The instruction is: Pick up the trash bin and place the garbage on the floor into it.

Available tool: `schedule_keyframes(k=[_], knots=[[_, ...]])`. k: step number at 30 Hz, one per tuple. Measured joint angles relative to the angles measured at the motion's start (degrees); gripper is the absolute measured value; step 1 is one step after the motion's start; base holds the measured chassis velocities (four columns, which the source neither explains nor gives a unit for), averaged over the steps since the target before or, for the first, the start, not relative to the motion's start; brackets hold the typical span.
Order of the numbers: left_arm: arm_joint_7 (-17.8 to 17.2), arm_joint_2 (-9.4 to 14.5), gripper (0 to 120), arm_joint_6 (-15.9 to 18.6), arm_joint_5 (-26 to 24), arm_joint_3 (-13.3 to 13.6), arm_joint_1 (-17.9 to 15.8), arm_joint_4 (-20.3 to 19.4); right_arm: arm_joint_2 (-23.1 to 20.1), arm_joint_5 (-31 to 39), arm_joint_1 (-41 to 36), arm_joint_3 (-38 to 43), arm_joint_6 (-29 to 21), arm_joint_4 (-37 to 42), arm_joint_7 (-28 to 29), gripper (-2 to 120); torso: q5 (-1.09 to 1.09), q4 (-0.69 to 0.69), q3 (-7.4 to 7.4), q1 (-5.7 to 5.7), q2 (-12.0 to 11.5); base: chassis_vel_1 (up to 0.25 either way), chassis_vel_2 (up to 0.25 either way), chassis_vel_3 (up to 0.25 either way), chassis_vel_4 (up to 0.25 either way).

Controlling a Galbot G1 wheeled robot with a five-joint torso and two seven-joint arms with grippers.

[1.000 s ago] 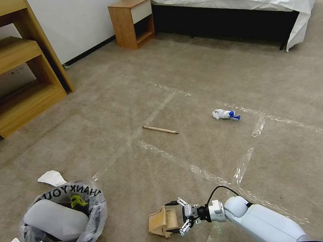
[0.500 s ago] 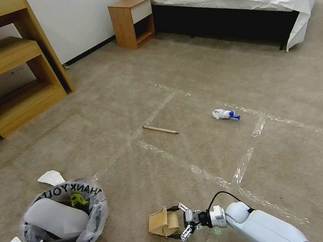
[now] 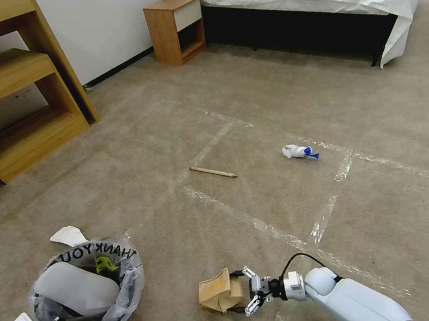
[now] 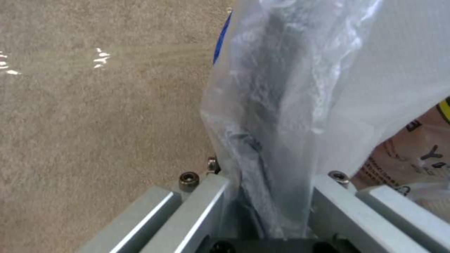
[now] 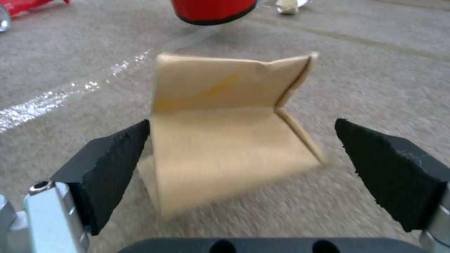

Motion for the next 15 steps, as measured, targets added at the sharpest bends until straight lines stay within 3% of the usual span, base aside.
schedule_keyframes(k=[15], knots=[[0.4,-0.8,0,-0.2,1.2,0.3,0.4,-0.1,-0.5,0.0,-0.7,1.2,0.4,0.1,0.3,100,0.00,0.00,0.00,0.00,0.0,0.000,0.000,0.000,0.000]])
